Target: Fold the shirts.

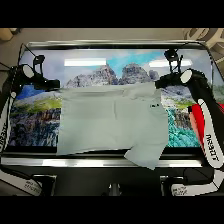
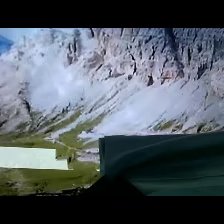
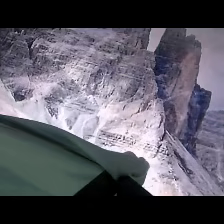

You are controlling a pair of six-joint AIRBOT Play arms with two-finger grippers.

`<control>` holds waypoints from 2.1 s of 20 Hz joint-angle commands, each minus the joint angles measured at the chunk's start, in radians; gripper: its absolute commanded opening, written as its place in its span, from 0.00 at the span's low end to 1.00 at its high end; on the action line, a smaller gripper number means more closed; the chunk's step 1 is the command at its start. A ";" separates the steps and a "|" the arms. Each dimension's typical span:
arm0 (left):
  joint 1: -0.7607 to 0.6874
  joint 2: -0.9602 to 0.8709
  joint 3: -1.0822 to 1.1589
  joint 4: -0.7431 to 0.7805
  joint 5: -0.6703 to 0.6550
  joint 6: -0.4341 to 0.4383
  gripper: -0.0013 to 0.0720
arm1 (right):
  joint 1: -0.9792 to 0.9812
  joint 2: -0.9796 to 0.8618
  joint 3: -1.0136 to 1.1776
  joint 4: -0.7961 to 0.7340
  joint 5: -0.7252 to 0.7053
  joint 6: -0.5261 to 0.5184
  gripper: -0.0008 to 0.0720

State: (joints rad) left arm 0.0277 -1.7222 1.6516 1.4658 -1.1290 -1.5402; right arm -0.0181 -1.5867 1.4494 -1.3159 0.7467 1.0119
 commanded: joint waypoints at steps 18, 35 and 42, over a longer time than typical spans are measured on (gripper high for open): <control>0.054 0.104 -0.237 -0.071 -0.487 0.036 0.63 | -0.059 0.008 -0.023 -0.184 0.716 -0.092 0.62; 0.096 0.606 -1.127 -0.264 -0.084 0.029 0.63 | -0.259 0.309 -0.524 -0.056 0.690 -0.138 0.60; 0.089 0.581 -1.123 -0.266 -0.018 0.030 0.13 | -0.259 0.309 -0.680 0.035 0.667 -0.174 0.71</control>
State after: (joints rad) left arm 0.1188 -1.1362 0.5297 1.1954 -1.1851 -1.5116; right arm -0.2779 -1.2793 0.8257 -1.3201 1.4300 0.8520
